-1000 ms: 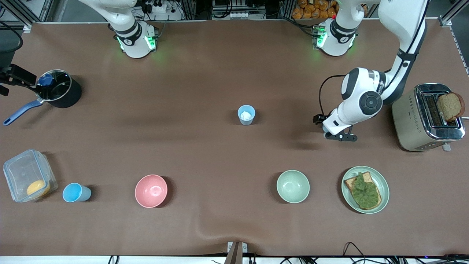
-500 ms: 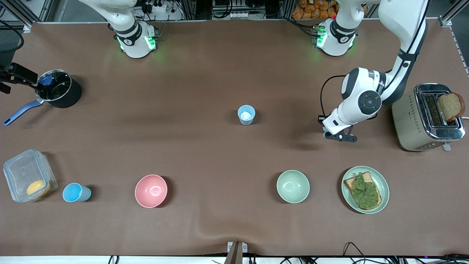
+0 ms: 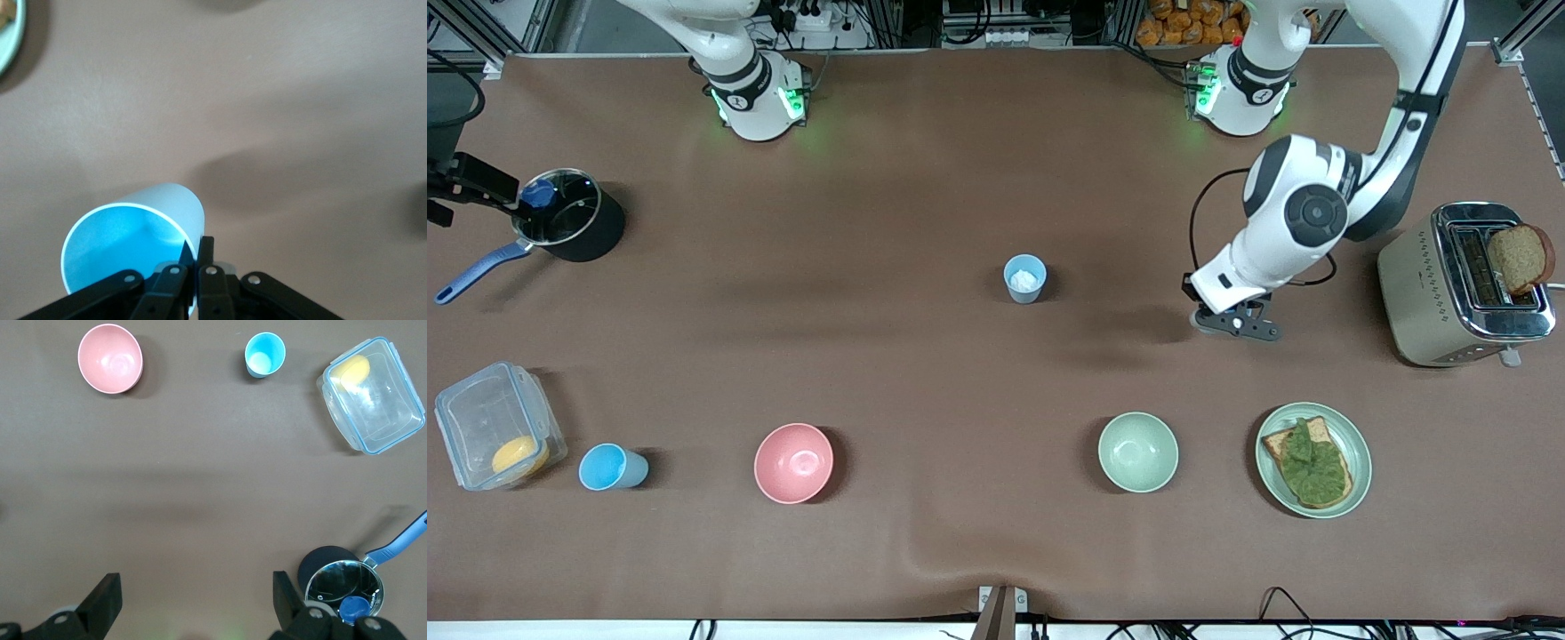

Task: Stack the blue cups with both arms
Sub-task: 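Carry the blue cup with the left gripper above the placed cup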

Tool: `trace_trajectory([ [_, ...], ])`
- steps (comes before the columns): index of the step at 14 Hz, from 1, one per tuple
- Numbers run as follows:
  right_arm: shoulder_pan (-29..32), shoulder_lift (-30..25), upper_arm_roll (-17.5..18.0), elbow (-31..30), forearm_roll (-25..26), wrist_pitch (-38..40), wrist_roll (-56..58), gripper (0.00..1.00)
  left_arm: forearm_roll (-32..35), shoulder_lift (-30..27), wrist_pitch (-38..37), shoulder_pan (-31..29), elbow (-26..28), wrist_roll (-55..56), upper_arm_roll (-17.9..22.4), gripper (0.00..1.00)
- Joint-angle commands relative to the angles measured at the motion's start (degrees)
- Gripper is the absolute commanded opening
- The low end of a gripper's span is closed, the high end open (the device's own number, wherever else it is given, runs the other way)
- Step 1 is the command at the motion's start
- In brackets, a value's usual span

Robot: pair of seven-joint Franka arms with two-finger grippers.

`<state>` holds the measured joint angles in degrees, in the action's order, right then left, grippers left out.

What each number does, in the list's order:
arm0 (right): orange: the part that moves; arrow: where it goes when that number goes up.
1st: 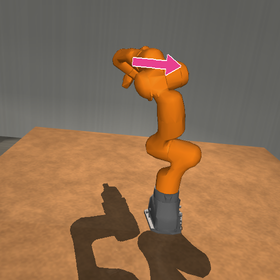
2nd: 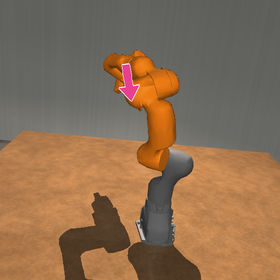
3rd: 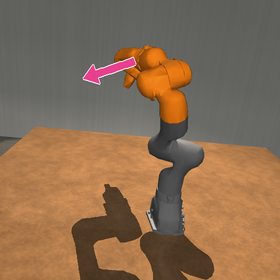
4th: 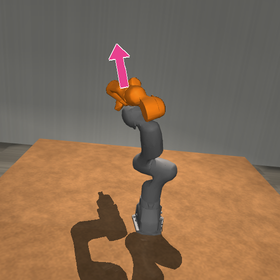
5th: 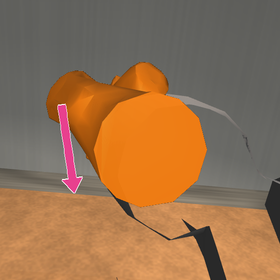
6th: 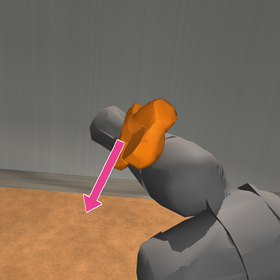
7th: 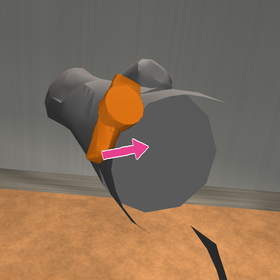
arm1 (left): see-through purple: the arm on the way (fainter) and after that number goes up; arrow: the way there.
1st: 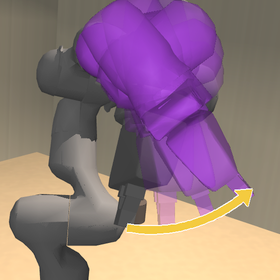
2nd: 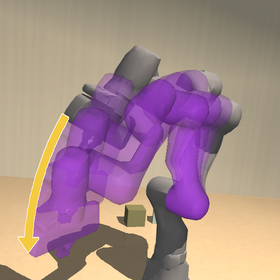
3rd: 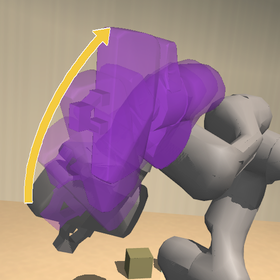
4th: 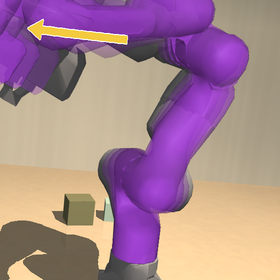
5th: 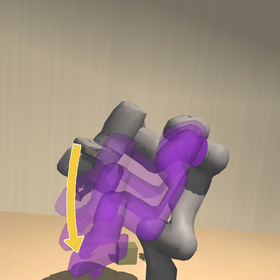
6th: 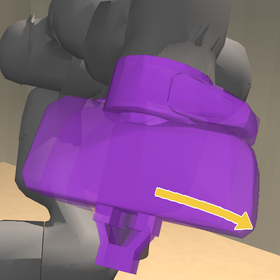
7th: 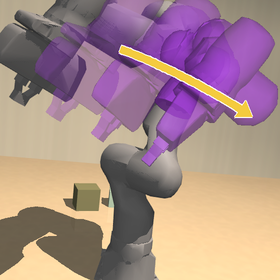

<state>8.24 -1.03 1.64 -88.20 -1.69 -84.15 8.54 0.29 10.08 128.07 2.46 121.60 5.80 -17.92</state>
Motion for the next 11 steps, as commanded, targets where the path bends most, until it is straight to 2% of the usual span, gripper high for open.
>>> trace_trajectory([
  [1,-0.3,-0.1,-0.5,0.4,-0.5,0.7,-0.8,1.0,-4.4,-1.0,-7.1,-0.6,-6.2,0.3,-2.5,0.0],
  [3,-0.3,-0.2,-0.5,0.4,-0.5,0.8,-0.9,1.0,-5.3,-1.2,-8.1,-0.3,-9.0,2.6,-4.7,0.0],
  [8,0.1,-0.4,-0.6,0.2,-0.4,1.7,-0.3,1.0,-4.5,-1.8,-8.8,1.8,-10.5,22.2,-15.0,0.0],
  [11,0.3,-0.4,-0.7,0.3,-0.5,1.6,-0.2,1.0,-3.7,-0.6,-7.4,5.9,-10.6,27.2,-15.5,0.0],
])
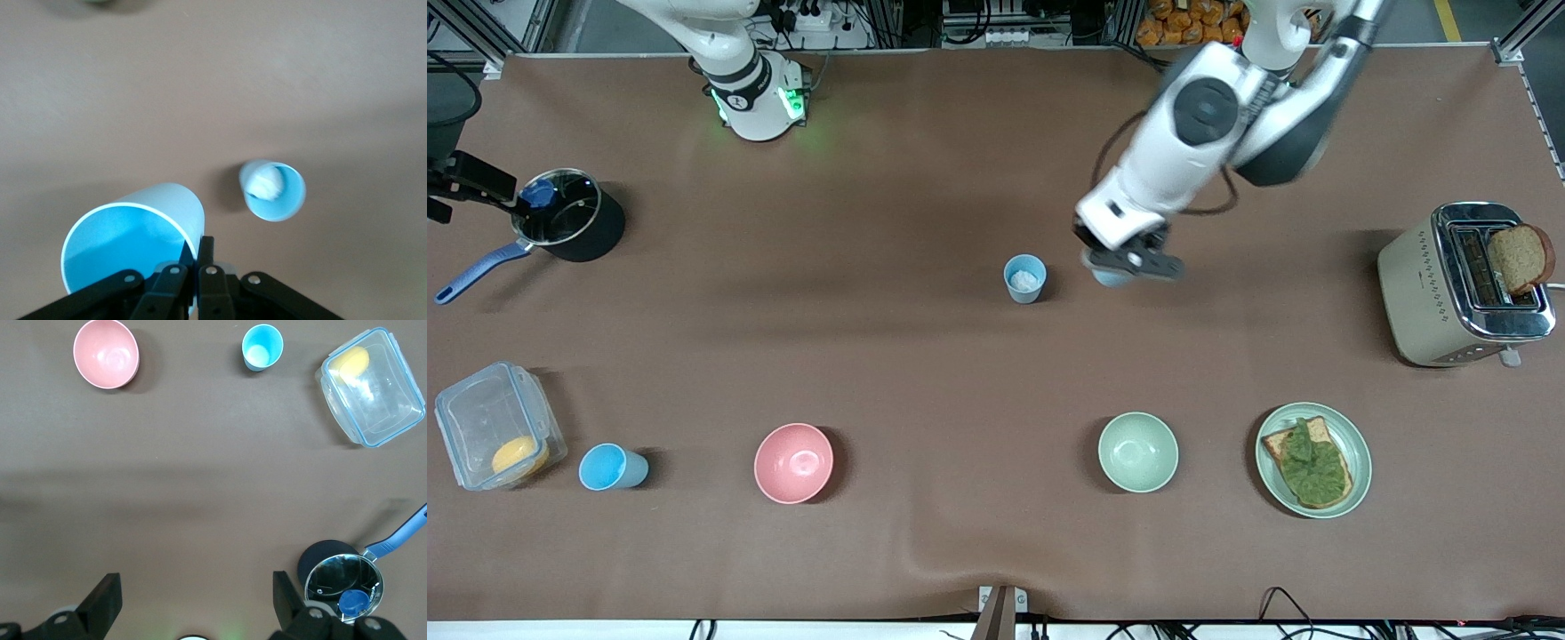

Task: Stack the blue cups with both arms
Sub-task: 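Carry the blue cup with the left gripper above the placed cup, then lower the blue cup into the placed cup and open the left gripper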

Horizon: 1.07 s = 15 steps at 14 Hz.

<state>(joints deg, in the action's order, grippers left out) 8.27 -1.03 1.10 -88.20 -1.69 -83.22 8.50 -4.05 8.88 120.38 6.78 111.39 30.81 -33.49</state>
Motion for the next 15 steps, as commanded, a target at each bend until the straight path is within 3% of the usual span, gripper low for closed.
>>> trace_trajectory([
  [1,0.4,-0.4,0.0,0.3,-0.5,0.7,-0.2,1.0,1.2,1.3,0.6,3.0,-0.4,3.4,0.1,0.0],
  [4,0.7,-0.4,-0.1,0.4,-0.5,0.6,-0.2,1.0,3.3,4.3,0.6,9.3,-3.5,8.5,1.1,0.0],
  [9,1.2,-0.5,-0.1,0.3,-0.5,0.8,0.3,1.0,8.0,11.8,1.2,20.9,-10.0,15.9,9.1,0.0],
  [15,1.2,-0.2,0.0,0.4,-0.6,0.0,2.1,1.0,9.3,16.2,4.1,23.3,-12.3,17.3,10.5,0.0],
])
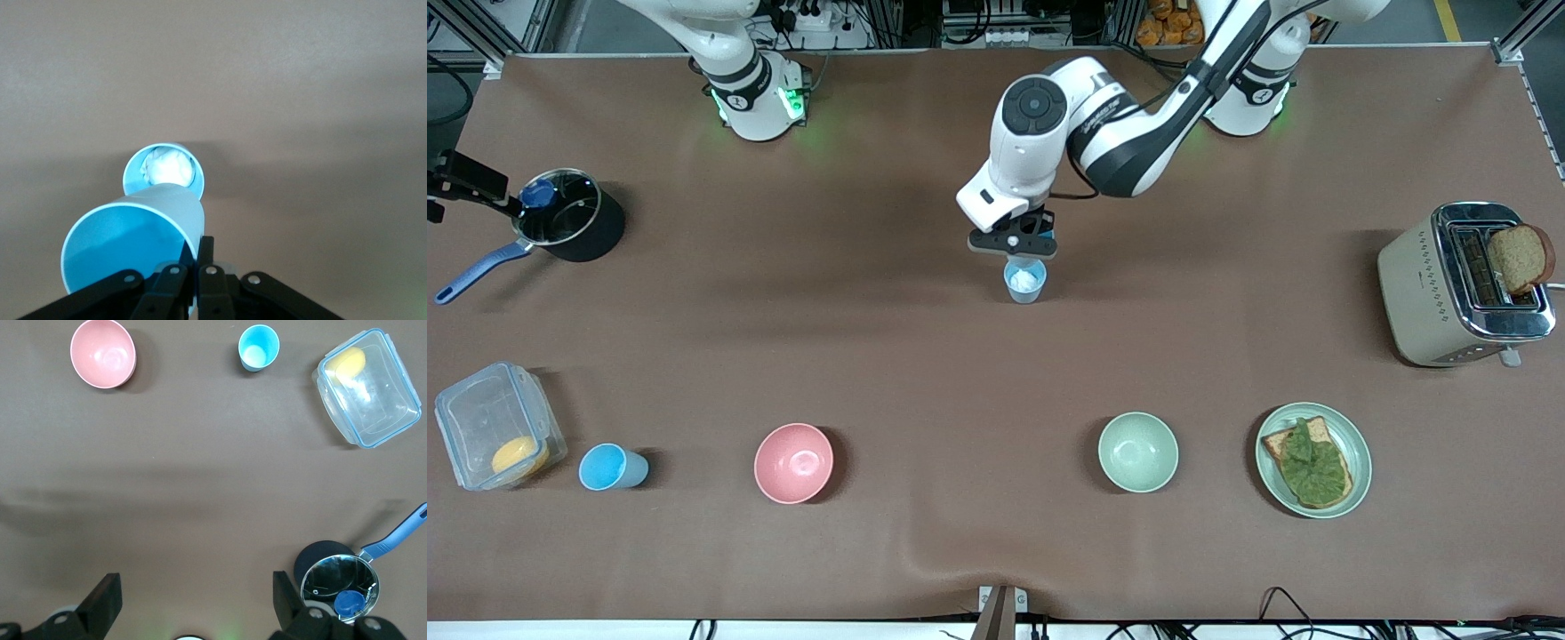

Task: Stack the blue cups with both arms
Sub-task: 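Lower the blue cup into the placed cup and open the left gripper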

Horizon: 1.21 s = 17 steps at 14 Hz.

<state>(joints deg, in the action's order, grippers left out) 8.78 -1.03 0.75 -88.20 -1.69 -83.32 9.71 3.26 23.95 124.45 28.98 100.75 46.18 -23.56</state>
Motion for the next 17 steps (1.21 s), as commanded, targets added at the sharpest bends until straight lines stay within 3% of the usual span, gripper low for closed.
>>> trace_trajectory([
  [1,0.7,-0.2,0.4,0.3,-0.6,0.2,0.9,1.0,2.1,1.5,0.6,1.0,-1.7,1.7,0.9,0.0],
  [17,1.3,-0.2,0.4,-0.5,-0.5,0.4,2.2,1.0,3.7,4.3,4.4,1.0,-1.3,1.9,1.9,0.03],
])
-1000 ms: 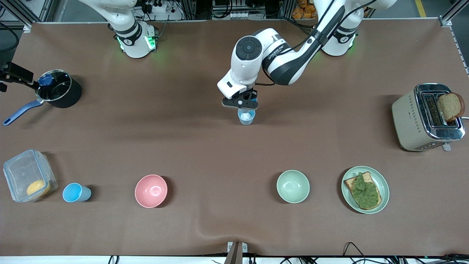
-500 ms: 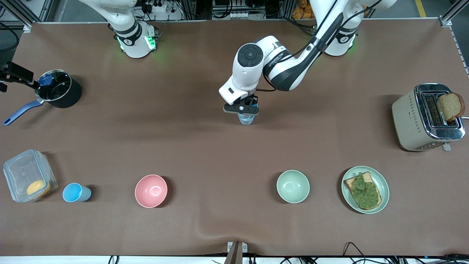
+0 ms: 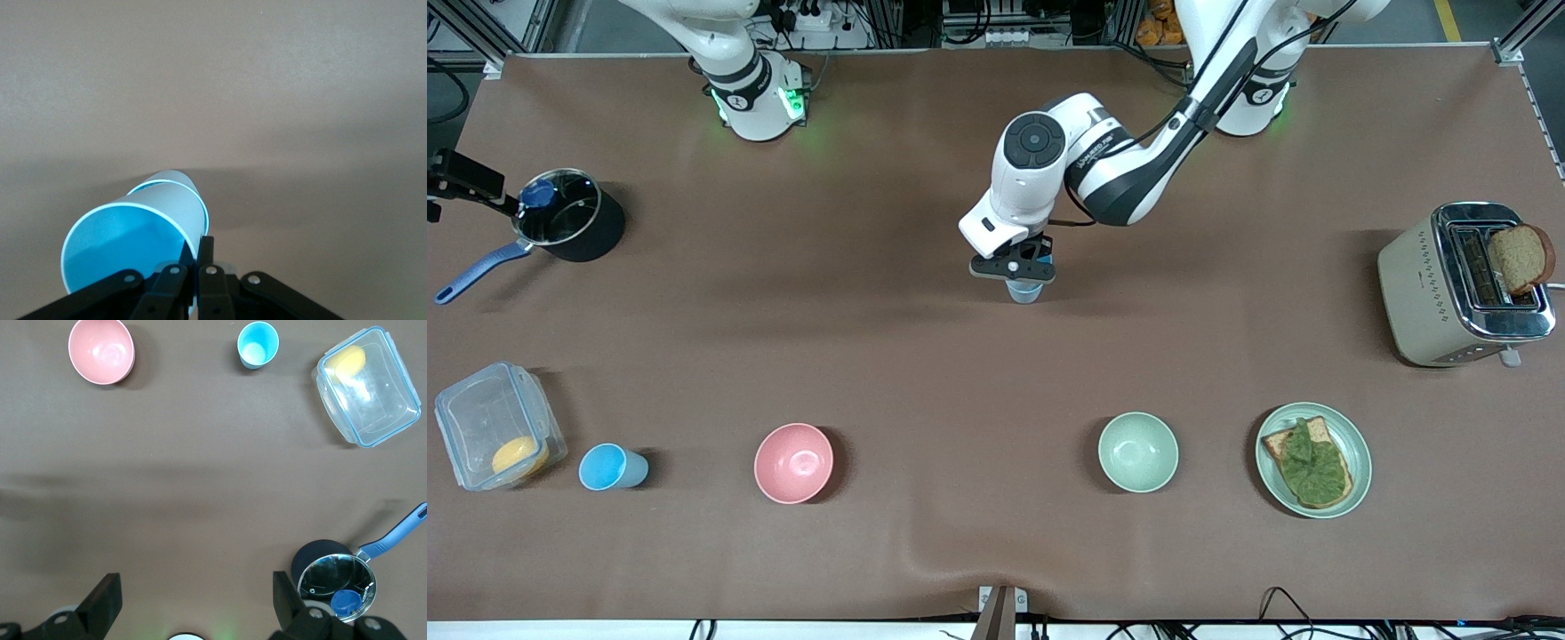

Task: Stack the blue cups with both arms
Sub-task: 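Lower the blue cup into the placed cup and open the left gripper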

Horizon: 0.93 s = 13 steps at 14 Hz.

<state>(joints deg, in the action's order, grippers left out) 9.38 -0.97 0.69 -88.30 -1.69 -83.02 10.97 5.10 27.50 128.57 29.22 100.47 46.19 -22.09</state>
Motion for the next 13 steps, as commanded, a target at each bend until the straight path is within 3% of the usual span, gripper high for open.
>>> trace_trajectory([
  [1,0.6,-0.3,0.4,-0.5,-0.5,0.1,1.0,1.0,1.8,0.8,0.3,0.8,-1.1,1.8,0.5,0.09],
  [5,0.7,-0.5,0.4,-0.4,-0.5,0.4,1.0,1.0,1.9,0.9,0.3,0.6,-1.0,1.4,0.6,0.19],
  [6,0.7,-0.6,0.4,-0.4,-0.5,0.6,0.9,1.0,1.9,0.9,0.3,0.5,-1.0,1.1,0.6,0.27],
  [7,0.7,-0.6,0.4,-0.4,-0.5,0.6,0.9,1.0,1.9,0.9,0.3,0.4,-1.0,0.9,0.6,0.39],
  [8,0.7,-0.6,0.4,-0.5,-0.5,0.7,0.8,1.0,1.9,0.7,0.3,0.3,-1.0,1.0,0.6,0.63],
  [9,0.7,-0.6,0.4,-0.8,-0.5,0.7,0.8,1.0,1.9,0.4,0.3,0.2,-0.9,1.4,1.1,1.0],
  [13,0.7,-1.8,0.4,-1.3,-0.1,0.7,0.9,1.0,1.9,-5.5,-1.0,-1.9,2.8,1.8,2.7,1.0],
])
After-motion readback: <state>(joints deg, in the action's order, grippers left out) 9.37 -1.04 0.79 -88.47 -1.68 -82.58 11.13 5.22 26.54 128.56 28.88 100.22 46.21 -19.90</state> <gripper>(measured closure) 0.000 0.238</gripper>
